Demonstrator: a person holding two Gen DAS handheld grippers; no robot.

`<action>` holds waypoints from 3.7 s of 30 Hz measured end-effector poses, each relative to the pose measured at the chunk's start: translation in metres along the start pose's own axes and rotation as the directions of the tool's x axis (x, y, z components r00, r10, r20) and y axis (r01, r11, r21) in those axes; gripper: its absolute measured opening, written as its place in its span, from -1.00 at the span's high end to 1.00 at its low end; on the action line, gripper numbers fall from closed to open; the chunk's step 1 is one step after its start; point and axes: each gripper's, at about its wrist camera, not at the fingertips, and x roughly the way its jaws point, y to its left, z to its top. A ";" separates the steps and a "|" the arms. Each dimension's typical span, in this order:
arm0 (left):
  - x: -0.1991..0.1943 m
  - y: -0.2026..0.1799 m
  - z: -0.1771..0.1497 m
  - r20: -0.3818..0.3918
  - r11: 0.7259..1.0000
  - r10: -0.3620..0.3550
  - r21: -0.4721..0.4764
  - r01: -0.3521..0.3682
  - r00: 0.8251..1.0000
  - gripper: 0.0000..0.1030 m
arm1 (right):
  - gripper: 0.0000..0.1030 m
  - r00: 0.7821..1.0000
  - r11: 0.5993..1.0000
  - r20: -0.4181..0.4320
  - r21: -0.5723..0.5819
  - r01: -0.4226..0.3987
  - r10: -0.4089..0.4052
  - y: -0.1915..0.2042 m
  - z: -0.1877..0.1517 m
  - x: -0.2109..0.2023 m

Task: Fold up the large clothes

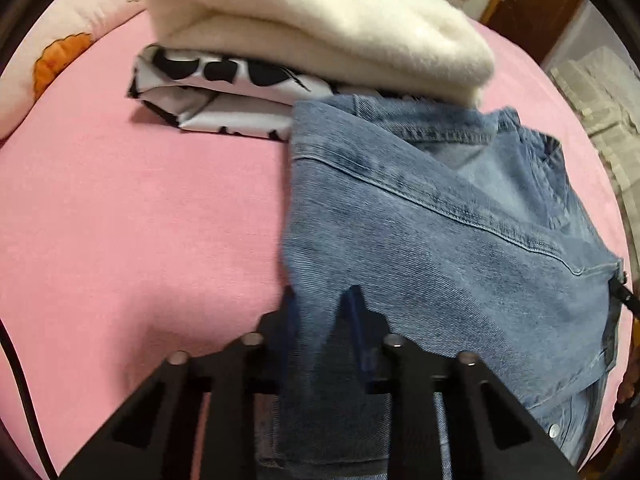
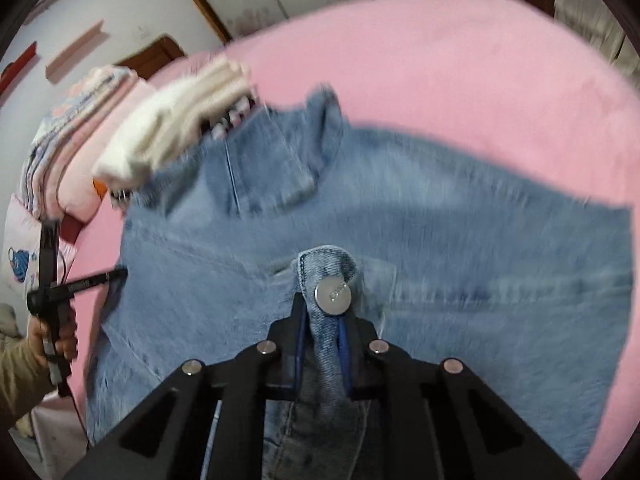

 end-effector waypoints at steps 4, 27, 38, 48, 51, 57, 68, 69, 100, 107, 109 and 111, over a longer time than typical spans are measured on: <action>-0.003 0.002 -0.005 0.032 1.000 0.018 0.012 -0.018 0.999 0.73 | 0.73 0.997 0.997 0.040 -0.044 0.067 -0.065 0.008 0.011 0.002; 0.011 0.003 -0.016 0.041 0.998 0.017 -0.062 -0.015 0.999 0.67 | 0.50 0.974 0.994 -0.203 -0.072 0.083 -0.096 0.004 -0.006 0.060; 0.003 -0.003 -0.021 0.065 0.999 0.050 -0.016 -0.049 0.997 0.64 | 0.56 0.973 0.966 0.090 -0.131 0.225 -0.214 0.031 0.013 0.012; 0.003 0.000 -0.022 0.046 0.997 0.076 -0.032 -0.074 0.996 0.36 | 0.21 0.926 0.917 -0.009 -0.147 0.371 -0.377 0.035 0.006 0.047; -0.013 0.000 -0.026 0.066 0.993 0.113 -0.042 -0.110 0.991 0.36 | 0.21 0.920 0.915 0.047 -0.097 0.391 -0.388 0.043 0.004 0.024; -0.063 -0.029 -0.041 0.175 0.998 0.057 -0.050 -0.049 0.983 0.32 | 0.20 0.935 0.942 0.129 -0.014 0.335 -0.330 0.085 -0.011 -0.018; -0.011 -0.099 -0.070 0.026 0.998 -0.058 -0.011 0.058 0.998 0.15 | 0.20 0.985 0.980 -0.048 -0.121 0.158 -0.165 0.129 -0.055 0.041; -0.008 -0.098 -0.071 0.025 0.999 -0.042 -0.003 0.042 0.999 0.15 | 0.21 0.979 0.974 -0.059 -0.124 0.188 -0.197 0.121 -0.057 0.045; -0.127 -0.108 -0.074 0.047 0.999 0.013 -0.040 -0.011 0.999 -0.26 | 0.44 0.980 0.982 -0.066 -0.021 0.186 -0.187 0.048 -0.058 -0.083; -0.194 -0.112 -0.092 0.086 0.999 0.001 -0.040 0.003 0.996 -0.55 | 0.38 0.986 0.985 -0.029 -0.041 0.165 -0.167 0.069 -0.060 -0.134; -0.203 -0.108 -0.097 0.084 0.999 -0.002 -0.033 0.004 0.996 -0.55 | 0.33 0.984 0.982 -0.003 -0.055 0.179 -0.179 0.078 -0.065 -0.148; -0.210 -0.103 -0.101 0.074 1.000 -0.010 -0.022 0.012 0.997 -0.55 | 0.28 0.983 0.982 0.015 -0.046 0.186 -0.185 0.087 -0.071 -0.160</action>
